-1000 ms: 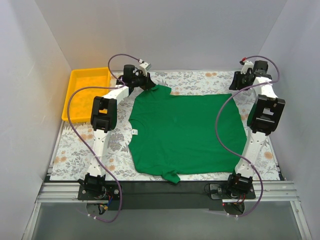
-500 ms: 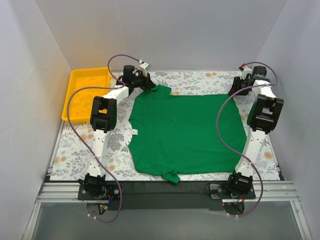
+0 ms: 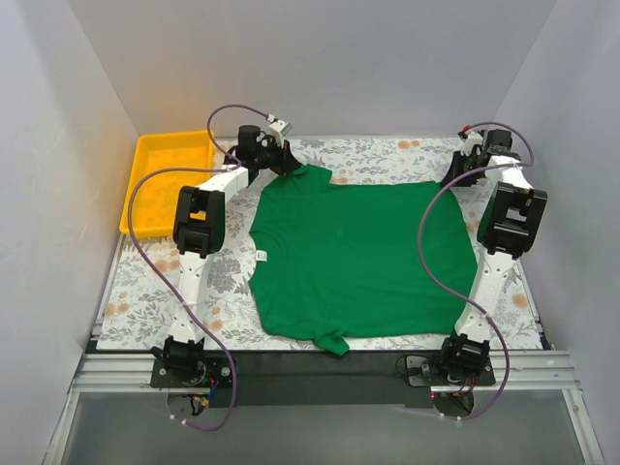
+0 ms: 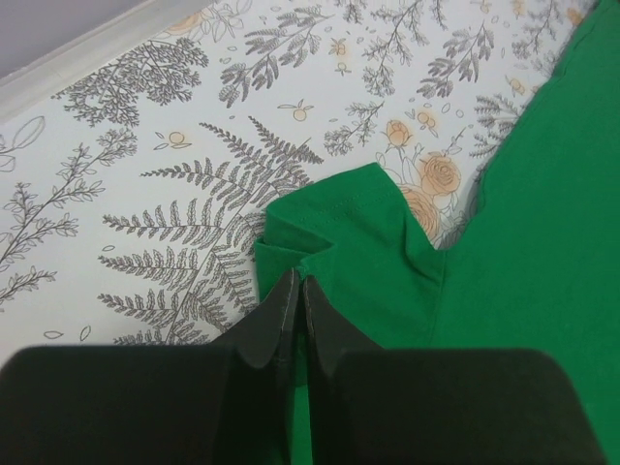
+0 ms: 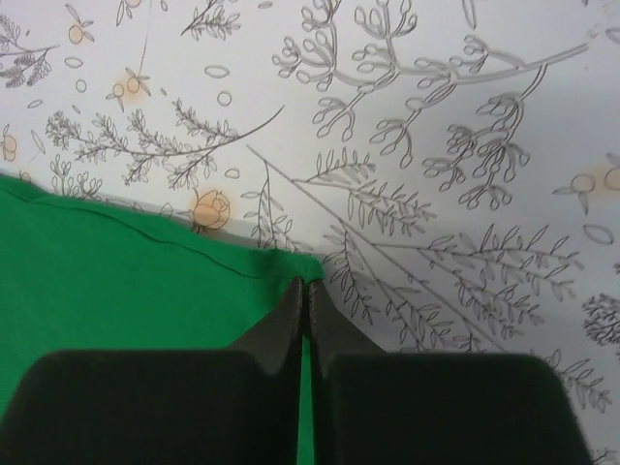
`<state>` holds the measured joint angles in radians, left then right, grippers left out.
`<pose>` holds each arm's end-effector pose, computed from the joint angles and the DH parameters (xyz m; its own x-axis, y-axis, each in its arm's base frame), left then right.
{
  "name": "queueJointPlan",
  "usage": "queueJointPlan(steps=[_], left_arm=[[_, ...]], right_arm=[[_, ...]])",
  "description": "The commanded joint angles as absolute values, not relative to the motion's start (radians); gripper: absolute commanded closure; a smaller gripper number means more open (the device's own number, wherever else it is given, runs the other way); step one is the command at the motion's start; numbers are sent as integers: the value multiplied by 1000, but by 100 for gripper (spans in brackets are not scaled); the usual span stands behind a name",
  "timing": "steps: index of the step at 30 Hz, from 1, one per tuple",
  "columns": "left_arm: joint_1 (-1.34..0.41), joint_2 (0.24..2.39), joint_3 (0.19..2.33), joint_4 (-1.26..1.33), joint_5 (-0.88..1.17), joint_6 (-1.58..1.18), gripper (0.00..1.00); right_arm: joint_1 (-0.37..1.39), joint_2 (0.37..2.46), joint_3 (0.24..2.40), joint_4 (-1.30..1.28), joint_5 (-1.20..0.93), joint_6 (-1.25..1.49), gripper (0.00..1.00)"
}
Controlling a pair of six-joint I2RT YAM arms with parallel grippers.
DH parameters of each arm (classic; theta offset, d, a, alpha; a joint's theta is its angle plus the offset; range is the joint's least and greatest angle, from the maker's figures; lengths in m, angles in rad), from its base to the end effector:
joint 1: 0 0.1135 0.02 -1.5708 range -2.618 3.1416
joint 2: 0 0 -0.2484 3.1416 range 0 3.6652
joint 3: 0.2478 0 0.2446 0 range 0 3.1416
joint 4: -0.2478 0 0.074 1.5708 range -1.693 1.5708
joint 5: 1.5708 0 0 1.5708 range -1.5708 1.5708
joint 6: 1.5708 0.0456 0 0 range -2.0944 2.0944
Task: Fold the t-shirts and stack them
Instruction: Flatten the tshirt out
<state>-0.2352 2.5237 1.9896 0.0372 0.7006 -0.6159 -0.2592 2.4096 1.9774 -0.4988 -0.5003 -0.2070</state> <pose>0.5307 -0.1574 0.1364 -0.7997 -0.2625 -0.5400 0.3275 0.5632 -0.7587 0.5018 -0.1104 0.1432 -0.7482 0.0118 -0.6634 -0.2102 0.9441 0.2539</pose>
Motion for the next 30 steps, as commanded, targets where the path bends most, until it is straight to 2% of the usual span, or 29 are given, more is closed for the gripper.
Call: queueJointPlan(steps=[1,3,9,12,14,15,18,22,26,30], left_arm=[[-235,2329,1948,58,674,-650,100],[-229,2227,1889,95,663,-666,100],[-224,1871,1556,181,627,-683,100],[-219,1731,1413,181,608,-687,100],[-216,1596,1361,164,582,-689,100],[-215,1548,1362,152,577,-689,100],[-212,1421,1455,75,537,-713,100],[-215,1304,1643,49,525,-796,100],[-218,1201,1807,77,485,-859,100],[-225,1146,1904,116,460,-910,100]], right_arm=[[-258,2259,1909,-482,-546,-221,99],[-258,2159,1733,-399,-552,-235,99],[-258,1646,1242,-296,-566,-373,99],[-258,1411,1128,-295,-568,-452,99],[-258,1301,1130,-316,-558,-501,99],[-258,1211,1149,-336,-558,-518,99],[-256,1120,1340,-419,-539,-546,99],[-258,1112,1793,-524,-497,-514,99],[-258,1126,2102,-569,-396,-459,99],[-258,1105,2258,-561,-321,-430,99]])
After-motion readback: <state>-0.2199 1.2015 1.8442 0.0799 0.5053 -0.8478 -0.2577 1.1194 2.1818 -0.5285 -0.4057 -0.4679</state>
